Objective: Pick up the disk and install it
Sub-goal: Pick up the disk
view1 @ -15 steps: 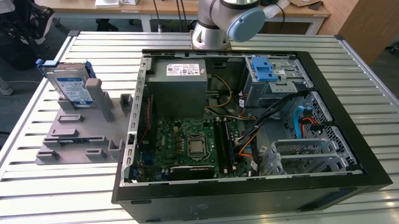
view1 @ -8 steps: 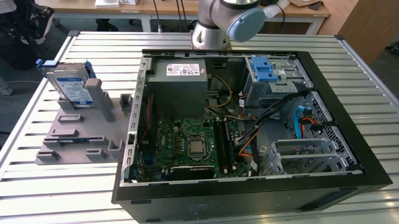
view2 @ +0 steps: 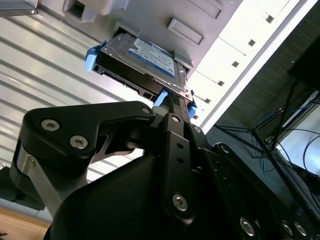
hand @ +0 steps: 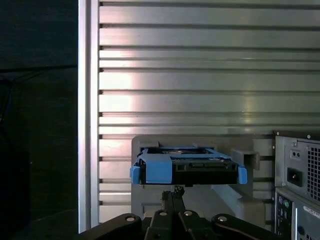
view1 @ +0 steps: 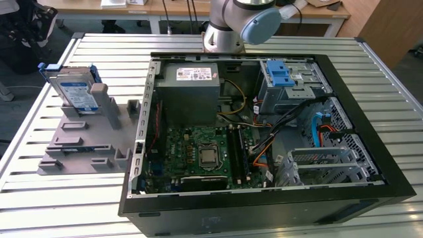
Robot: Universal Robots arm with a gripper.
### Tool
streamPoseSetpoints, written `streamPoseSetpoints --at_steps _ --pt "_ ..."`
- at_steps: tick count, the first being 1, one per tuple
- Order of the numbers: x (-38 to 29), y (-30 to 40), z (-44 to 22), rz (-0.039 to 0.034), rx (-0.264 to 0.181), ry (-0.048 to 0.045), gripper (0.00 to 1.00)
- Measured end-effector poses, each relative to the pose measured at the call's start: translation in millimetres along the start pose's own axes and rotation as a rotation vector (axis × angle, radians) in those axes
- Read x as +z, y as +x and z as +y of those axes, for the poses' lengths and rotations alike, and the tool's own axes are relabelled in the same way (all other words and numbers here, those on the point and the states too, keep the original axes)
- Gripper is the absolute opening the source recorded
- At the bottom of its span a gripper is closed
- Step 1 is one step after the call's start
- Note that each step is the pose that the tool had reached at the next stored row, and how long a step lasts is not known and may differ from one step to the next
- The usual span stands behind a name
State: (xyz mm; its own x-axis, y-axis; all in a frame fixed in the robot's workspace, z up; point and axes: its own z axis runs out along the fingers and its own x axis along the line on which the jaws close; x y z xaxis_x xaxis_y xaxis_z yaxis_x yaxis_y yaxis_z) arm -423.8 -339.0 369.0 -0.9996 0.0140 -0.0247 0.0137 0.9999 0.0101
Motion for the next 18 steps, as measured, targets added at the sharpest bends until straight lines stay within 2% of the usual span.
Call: streamPoseSetpoints --at_steps 6,13,17,18 --pt "0.1 0.0 0.0 0.0003 -0.03 -0.0007 0.11" --pt "0.1 0.0 0.0 0.0009 -0.091 -0.0022 0.11" --pt "0.1 0.0 0.0 0.0015 -0.141 -0.0034 0.11" --pt "0.1 0.0 0.0 0.0018 -0.172 -0.0042 0.11"
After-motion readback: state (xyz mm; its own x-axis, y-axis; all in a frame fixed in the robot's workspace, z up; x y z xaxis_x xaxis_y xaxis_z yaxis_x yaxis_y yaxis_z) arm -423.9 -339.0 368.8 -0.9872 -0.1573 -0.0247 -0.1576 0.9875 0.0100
